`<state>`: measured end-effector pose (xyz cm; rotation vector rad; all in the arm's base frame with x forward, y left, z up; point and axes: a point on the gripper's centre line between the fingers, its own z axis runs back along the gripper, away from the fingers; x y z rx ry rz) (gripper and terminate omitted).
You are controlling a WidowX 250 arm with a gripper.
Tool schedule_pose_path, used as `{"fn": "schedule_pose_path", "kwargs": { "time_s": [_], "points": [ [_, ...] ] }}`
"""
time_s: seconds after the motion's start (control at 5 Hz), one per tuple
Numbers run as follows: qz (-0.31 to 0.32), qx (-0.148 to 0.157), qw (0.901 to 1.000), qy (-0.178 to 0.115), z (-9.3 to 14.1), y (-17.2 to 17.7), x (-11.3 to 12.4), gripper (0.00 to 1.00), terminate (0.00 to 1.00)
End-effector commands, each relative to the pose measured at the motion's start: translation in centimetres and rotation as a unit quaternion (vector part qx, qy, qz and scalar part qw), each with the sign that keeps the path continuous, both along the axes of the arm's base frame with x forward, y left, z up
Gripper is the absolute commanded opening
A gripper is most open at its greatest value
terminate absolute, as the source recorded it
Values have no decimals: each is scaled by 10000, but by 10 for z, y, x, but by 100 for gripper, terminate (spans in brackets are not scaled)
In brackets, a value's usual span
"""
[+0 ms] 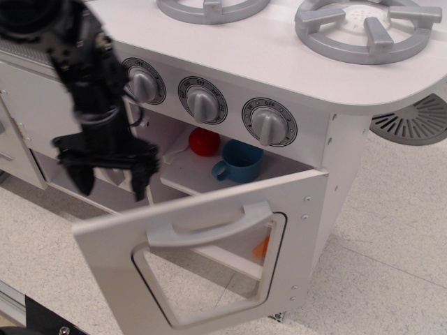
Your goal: Open oven
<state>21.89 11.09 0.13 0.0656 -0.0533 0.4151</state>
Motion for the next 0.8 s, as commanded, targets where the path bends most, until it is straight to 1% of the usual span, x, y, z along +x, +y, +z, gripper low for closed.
{"fn": "schedule_pose_path", "kwargs": {
  "time_s": [0.0, 0.2, 0.4, 0.6],
  "points": [
    [1315, -580, 9896, 87, 11, -46, -27, 100, 0],
    [2596, -902, 9579, 834, 9, -74, -37, 100, 0],
    [3449, -1100, 9228, 1319, 10, -91, -42, 100, 0],
    [3390, -1238, 9165, 1726, 16, -113, -53, 100, 0]
  ]
}}
